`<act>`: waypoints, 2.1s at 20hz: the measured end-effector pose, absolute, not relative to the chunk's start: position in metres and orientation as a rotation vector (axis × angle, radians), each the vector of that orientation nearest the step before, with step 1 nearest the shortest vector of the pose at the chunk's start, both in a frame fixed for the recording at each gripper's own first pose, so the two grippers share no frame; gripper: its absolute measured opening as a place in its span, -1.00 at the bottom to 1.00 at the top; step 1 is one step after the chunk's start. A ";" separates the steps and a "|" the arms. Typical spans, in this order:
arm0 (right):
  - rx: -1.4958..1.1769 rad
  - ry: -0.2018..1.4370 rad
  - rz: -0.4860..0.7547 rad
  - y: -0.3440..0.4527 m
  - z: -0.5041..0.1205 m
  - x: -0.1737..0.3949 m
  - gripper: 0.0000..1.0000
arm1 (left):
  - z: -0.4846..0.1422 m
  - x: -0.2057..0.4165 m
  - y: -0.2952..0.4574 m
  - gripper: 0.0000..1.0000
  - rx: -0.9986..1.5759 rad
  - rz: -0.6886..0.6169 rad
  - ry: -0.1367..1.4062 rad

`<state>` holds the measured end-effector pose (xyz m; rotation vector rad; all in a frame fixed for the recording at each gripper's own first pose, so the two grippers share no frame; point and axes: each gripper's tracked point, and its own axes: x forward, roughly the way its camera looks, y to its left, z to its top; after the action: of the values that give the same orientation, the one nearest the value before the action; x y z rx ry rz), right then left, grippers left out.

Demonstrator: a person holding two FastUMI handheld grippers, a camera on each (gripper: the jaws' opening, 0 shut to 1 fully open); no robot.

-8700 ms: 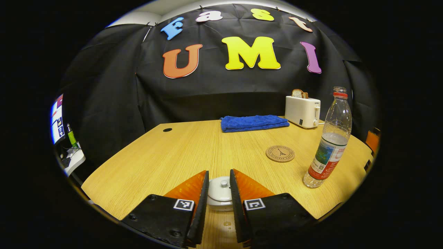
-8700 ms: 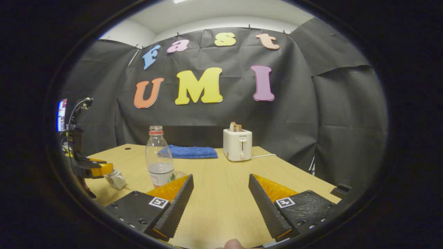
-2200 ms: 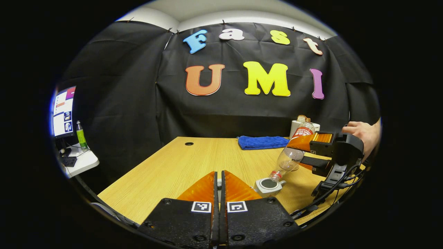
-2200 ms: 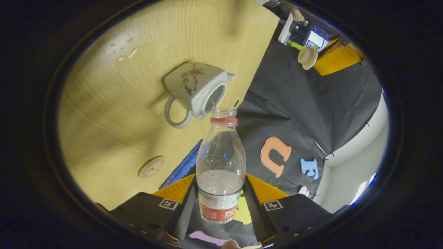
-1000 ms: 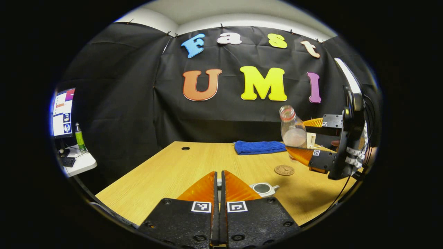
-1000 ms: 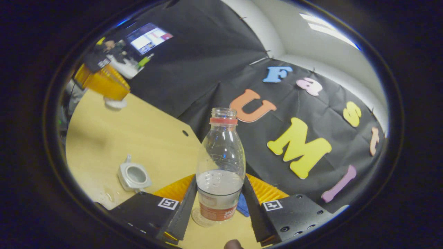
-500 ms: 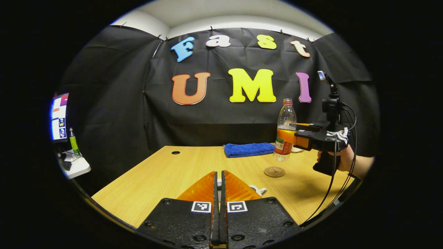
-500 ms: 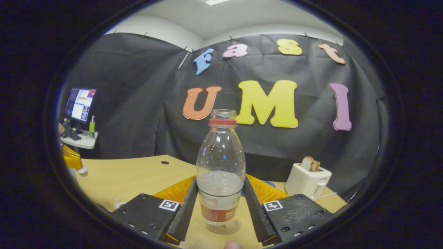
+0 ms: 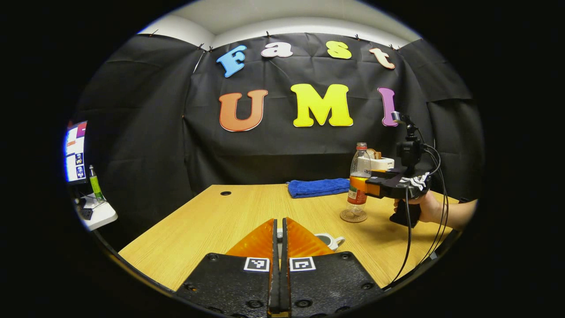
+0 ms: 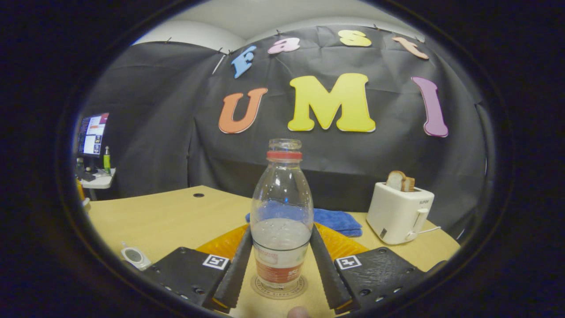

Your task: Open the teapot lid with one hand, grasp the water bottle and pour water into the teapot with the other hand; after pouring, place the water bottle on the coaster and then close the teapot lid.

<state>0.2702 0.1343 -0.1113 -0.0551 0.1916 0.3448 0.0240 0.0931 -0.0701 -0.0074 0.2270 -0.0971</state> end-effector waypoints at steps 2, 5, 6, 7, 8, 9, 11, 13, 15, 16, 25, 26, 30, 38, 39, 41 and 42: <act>-0.058 0.205 0.336 0.135 -0.120 0.272 0.46 | -0.072 0.025 0.092 -0.94 -0.002 -0.096 0.229; -0.043 0.219 0.330 0.132 -0.128 0.280 0.46 | -0.077 0.026 0.093 -0.94 0.003 -0.094 0.240; -0.045 0.221 0.324 0.131 -0.130 0.280 0.48 | -0.078 0.026 0.093 -0.94 0.005 -0.093 0.243; -0.049 0.224 0.320 0.131 -0.131 0.280 0.51 | -0.079 0.026 0.093 -0.94 0.006 -0.093 0.245; -0.051 0.225 0.319 0.131 -0.131 0.280 0.53 | -0.079 0.026 0.093 -0.94 0.005 -0.093 0.246; -0.053 0.232 0.320 0.131 -0.132 0.279 0.53 | -0.079 0.027 0.092 -0.94 0.004 -0.094 0.247; -0.055 0.239 0.321 0.131 -0.134 0.278 0.61 | -0.080 0.027 0.092 -0.94 0.004 -0.092 0.249; -0.035 0.251 0.327 0.133 -0.136 0.277 0.84 | -0.080 0.028 0.092 -0.94 0.006 -0.092 0.246; -0.029 0.260 0.325 0.132 -0.137 0.275 0.92 | -0.079 0.027 0.092 -0.94 0.004 -0.092 0.243; -0.025 0.259 0.325 0.131 -0.136 0.272 0.90 | -0.078 0.026 0.091 -0.94 0.002 -0.091 0.241; 0.007 0.240 0.283 0.070 -0.109 0.194 0.90 | -0.081 0.037 0.062 -0.94 -0.077 -0.098 0.220; 0.011 0.235 0.263 0.060 -0.106 0.183 0.89 | -0.082 0.041 0.052 -0.94 -0.093 -0.108 0.218; 0.020 0.199 0.213 0.021 -0.095 0.143 0.89 | -0.087 0.061 0.033 -0.94 -0.106 -0.106 0.216; 0.045 0.155 0.166 -0.021 -0.088 0.113 0.89 | -0.118 0.078 0.011 -0.94 -0.103 -0.090 0.271; 0.045 0.160 0.163 -0.023 -0.091 0.112 0.90 | -0.120 0.078 0.011 -0.94 -0.100 -0.087 0.271; 0.048 0.167 0.160 -0.027 -0.094 0.113 0.89 | -0.124 0.080 0.010 -0.94 -0.097 -0.085 0.275; 0.056 0.171 0.164 -0.026 -0.095 0.113 0.90 | -0.127 0.080 0.011 -0.94 -0.093 -0.077 0.279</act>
<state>0.1127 -0.0264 -0.0954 0.0556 0.1707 0.1638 0.0803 0.0113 -0.1266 -0.0926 0.2786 -0.0774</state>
